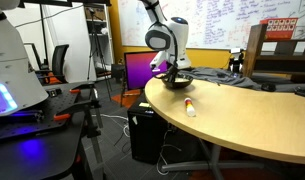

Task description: Move the plate to the right on the table

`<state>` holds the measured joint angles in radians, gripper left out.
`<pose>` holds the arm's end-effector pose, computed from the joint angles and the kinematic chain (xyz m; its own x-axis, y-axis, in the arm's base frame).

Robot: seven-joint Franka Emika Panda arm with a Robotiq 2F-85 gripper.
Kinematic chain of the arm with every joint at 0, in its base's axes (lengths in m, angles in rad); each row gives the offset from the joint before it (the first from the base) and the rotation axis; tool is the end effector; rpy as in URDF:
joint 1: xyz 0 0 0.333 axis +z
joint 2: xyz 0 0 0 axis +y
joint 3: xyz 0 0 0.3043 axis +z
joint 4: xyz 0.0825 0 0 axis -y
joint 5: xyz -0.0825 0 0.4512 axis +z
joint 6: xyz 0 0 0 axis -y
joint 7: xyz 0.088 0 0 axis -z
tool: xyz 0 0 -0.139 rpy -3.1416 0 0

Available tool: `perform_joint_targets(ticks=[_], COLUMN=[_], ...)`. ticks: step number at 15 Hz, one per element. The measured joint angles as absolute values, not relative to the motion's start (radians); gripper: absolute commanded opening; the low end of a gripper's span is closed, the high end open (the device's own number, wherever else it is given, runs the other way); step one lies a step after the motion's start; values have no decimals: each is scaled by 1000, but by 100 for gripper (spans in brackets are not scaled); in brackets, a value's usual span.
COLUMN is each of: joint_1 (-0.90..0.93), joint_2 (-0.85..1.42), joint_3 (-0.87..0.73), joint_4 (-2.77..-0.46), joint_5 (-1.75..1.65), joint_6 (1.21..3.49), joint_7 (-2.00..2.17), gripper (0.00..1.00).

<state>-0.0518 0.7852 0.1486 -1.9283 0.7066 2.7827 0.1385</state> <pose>0.6262 0.0488 -0.0191 0.7412 -0.6584 -0.1307 -0.6579 -0.6740 -0.3361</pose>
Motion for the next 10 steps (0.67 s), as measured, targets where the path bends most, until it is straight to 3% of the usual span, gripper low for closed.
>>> perform_joint_targets(ticks=[10], joint_1=[-48], joint_2=[765], joint_3=[67], joint_4=[-1901], joint_5=[685], joint_6=[2867], joint_7=[257], gripper=[3])
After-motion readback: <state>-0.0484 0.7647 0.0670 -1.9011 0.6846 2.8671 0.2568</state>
